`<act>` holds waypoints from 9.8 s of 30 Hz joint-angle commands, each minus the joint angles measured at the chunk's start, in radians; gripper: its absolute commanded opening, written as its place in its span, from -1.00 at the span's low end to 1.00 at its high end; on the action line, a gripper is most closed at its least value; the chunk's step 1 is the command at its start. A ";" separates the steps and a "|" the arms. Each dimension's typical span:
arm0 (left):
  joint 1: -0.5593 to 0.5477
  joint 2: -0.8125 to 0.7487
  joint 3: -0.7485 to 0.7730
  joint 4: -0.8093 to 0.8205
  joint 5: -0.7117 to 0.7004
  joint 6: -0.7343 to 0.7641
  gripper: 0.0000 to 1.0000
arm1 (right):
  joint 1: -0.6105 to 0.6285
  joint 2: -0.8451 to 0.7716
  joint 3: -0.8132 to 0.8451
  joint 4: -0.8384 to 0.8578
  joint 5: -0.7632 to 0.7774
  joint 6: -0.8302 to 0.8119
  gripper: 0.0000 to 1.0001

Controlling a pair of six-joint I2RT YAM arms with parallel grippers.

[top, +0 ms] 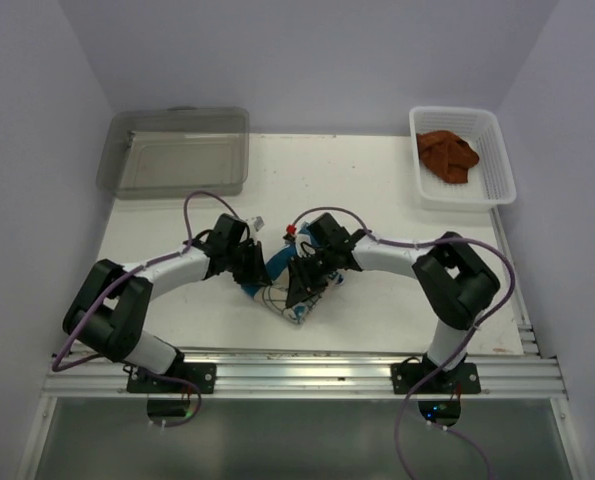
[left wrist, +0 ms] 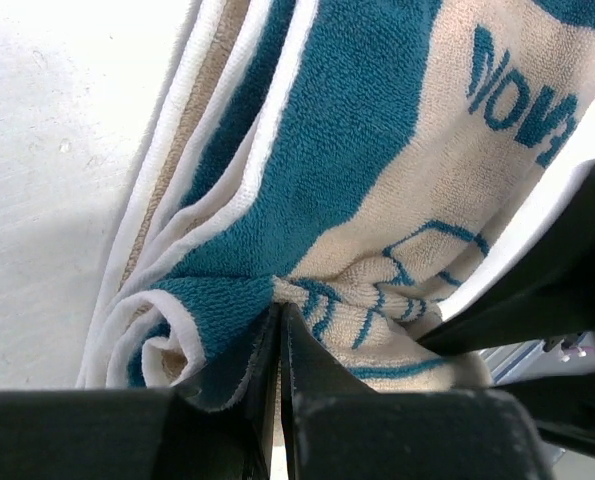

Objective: Roll the towels
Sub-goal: Roll the towel

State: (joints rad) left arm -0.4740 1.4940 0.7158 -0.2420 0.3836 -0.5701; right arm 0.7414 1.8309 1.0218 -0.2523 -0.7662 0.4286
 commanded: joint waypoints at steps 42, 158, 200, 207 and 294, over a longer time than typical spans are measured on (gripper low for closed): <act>-0.009 0.049 -0.045 0.021 -0.008 -0.025 -0.85 | 0.615 -0.187 0.201 -0.278 1.134 -0.269 -0.07; -0.069 0.038 0.025 0.044 0.075 -0.010 -0.49 | 0.317 -0.598 0.003 -0.376 1.040 -0.011 -0.11; -0.069 -0.023 0.027 -0.002 0.029 -0.059 -0.43 | 0.673 -0.033 0.038 -0.219 1.410 -0.100 -0.31; -0.069 -0.138 0.054 -0.107 0.015 -0.040 -0.07 | 0.598 -0.161 -0.052 -0.176 1.310 -0.042 -1.00; -0.092 0.009 -0.078 0.130 0.067 -0.071 -0.35 | 0.776 -0.157 0.284 -0.521 1.464 -0.017 0.33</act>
State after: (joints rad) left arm -0.5587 1.4857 0.6674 -0.0727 0.4877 -0.6544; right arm 1.4960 1.6558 1.2457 -0.7448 0.5938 0.4274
